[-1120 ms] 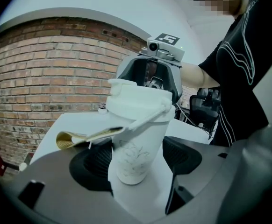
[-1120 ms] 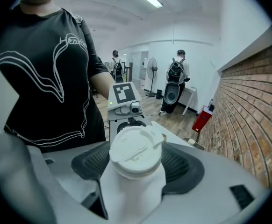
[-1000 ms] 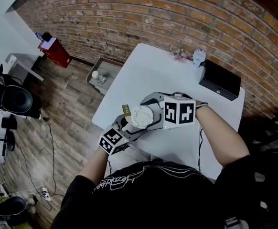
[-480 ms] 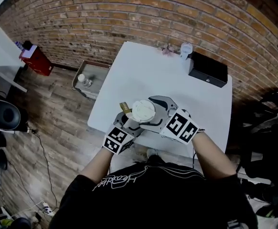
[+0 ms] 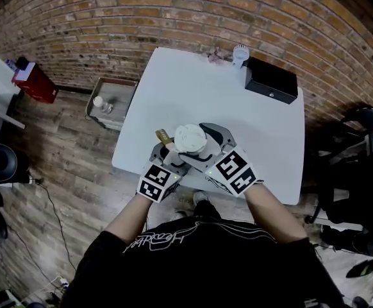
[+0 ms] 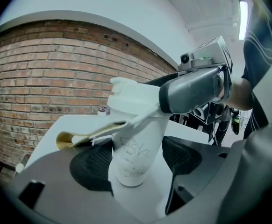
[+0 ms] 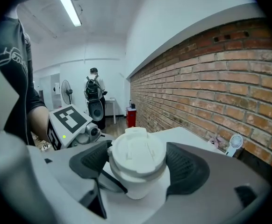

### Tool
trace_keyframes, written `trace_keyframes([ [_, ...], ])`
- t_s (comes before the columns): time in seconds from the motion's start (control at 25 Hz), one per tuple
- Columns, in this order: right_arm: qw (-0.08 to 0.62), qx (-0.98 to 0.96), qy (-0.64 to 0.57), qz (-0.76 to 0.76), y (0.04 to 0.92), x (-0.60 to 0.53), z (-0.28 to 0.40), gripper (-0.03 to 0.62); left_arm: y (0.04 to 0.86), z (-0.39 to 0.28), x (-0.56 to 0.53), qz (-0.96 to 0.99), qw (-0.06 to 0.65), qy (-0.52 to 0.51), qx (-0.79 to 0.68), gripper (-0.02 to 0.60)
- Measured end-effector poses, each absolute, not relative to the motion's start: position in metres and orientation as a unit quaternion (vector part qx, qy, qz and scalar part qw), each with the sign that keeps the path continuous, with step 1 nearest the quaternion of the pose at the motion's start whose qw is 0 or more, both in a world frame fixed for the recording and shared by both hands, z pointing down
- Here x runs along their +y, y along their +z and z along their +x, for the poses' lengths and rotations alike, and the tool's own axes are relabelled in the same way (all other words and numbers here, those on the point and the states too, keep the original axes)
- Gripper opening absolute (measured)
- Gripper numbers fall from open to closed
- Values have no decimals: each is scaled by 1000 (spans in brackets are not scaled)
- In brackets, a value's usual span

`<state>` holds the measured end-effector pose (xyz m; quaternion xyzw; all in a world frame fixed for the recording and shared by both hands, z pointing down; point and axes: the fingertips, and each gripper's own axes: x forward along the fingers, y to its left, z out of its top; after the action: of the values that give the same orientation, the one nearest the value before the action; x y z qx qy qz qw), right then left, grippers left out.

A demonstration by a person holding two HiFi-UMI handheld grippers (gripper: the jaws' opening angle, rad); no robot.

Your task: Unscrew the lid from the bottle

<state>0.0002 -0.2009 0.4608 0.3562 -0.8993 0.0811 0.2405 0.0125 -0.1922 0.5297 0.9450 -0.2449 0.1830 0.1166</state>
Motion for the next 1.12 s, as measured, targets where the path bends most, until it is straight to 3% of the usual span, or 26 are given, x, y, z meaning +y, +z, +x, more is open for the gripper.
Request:
trace_keyframes([
  [0.52, 250, -920, 59, 296, 461, -198, 2, 368, 530, 14, -191, 946, 119, 181, -243, 354],
  [1.12, 342, -935, -45, -79, 465, -184, 0, 368, 529, 14, -189, 945, 125, 190, -235, 354],
])
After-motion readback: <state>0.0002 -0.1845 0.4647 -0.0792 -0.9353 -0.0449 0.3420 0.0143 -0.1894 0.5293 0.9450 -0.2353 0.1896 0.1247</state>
